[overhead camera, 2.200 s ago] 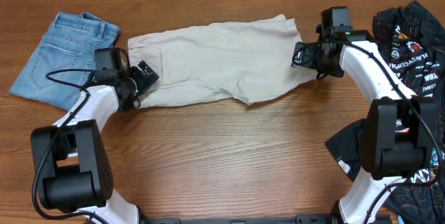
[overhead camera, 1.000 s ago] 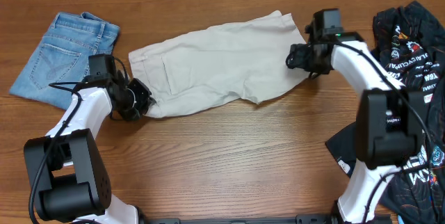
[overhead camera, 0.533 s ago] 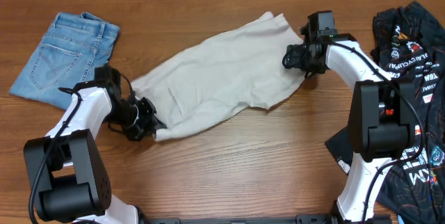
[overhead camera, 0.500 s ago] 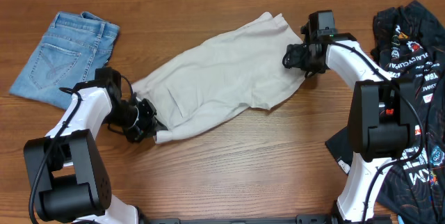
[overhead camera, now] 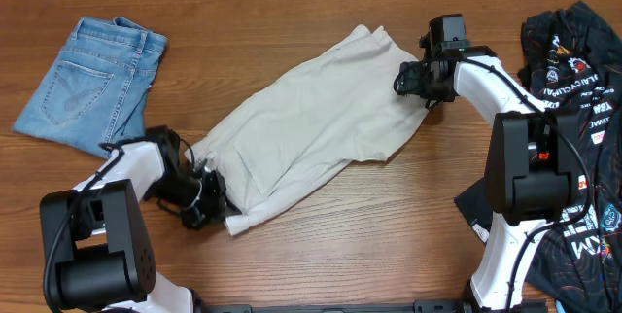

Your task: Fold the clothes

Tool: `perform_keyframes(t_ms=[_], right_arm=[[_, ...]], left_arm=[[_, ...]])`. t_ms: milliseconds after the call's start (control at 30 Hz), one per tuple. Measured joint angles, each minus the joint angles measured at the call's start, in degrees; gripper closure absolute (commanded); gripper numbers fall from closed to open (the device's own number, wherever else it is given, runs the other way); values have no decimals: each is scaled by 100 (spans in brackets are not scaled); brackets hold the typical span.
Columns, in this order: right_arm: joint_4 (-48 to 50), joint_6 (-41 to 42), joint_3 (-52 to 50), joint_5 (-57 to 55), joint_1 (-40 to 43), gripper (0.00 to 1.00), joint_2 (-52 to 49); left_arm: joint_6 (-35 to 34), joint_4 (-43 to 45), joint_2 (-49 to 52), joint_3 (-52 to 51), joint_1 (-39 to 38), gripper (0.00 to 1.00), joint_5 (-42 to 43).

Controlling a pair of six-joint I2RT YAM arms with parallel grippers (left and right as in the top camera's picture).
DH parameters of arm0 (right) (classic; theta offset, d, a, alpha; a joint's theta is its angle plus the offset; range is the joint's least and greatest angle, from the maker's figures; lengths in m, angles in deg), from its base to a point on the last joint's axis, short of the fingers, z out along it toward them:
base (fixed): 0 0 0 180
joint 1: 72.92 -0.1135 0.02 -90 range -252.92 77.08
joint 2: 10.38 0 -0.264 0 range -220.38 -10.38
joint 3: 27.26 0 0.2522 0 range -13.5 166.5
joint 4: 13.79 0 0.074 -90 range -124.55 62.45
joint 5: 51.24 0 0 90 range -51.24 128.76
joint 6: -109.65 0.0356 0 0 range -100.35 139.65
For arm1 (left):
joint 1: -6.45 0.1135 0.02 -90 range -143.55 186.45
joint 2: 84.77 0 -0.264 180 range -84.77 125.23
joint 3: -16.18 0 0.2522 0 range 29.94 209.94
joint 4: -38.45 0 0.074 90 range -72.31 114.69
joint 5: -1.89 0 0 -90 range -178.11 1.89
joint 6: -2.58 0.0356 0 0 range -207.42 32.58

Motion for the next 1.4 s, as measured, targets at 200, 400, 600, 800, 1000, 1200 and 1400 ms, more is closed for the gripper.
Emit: perform_keyframes(t_ms=[200,400,600,800,1000,1200,1400], right_arm=[[-9,2,4,0,0,23,0],[-11,2,7,2,-4,23,-2],[-13,0,9,0,-4,23,-2],[-15,2,9,2,-4,23,-4],[-20,2,11,2,-4,22,-4],[-24,4,15,7,-4,21,-7],[-28,2,15,11,-7,21,-7]], left_arm=[[13,83,-42,-149,0,61,-343],[-118,-31,-90,-179,0,54,-627],[-221,203,-273,-190,0,51,-723],[-420,935,-1034,-190,0,22,-992],[-927,1130,-1294,-225,0,18,-1314],[-1580,1676,-1373,-699,2,16,-1488],[-1805,2951,-1631,-1145,9,36,-1281]])
